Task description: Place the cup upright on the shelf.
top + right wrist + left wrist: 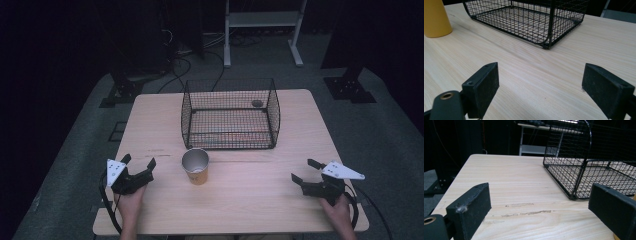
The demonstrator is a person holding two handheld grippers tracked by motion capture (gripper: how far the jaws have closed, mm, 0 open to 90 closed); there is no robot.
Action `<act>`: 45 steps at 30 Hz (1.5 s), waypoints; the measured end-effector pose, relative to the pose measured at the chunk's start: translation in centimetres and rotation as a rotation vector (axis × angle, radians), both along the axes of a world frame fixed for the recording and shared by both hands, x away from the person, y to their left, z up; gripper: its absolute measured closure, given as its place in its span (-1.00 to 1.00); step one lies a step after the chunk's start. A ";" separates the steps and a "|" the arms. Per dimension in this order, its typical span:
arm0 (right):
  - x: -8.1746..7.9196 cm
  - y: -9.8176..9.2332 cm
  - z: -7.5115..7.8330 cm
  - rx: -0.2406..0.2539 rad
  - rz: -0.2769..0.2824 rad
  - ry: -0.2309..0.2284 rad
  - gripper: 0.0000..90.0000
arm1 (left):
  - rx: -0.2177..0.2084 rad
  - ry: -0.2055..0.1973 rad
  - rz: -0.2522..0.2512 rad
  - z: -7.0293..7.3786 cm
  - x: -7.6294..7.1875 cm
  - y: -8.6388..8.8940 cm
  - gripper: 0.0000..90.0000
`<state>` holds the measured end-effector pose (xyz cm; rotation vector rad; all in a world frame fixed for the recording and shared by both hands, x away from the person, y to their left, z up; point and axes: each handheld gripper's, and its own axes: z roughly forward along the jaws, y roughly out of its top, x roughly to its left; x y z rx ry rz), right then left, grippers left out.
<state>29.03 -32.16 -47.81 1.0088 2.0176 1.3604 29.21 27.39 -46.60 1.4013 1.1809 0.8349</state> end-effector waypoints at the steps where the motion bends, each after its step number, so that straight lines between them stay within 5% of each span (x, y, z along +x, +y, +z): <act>1: 0.0 0.0 0.0 0.000 0.000 0.000 -0.71 | 0.000 0.000 0.000 0.0 0.0 0.0 -0.92; 37: 0.0 0.0 0.0 0.002 -0.009 0.006 -0.71 | 0.021 -0.027 -0.097 0.6 -1.2 -2.5 -0.94; 45: 0.0 0.0 0.0 -0.002 -0.006 0.004 -0.71 | 0.061 -0.040 -0.140 0.7 -2.0 -4.0 -0.94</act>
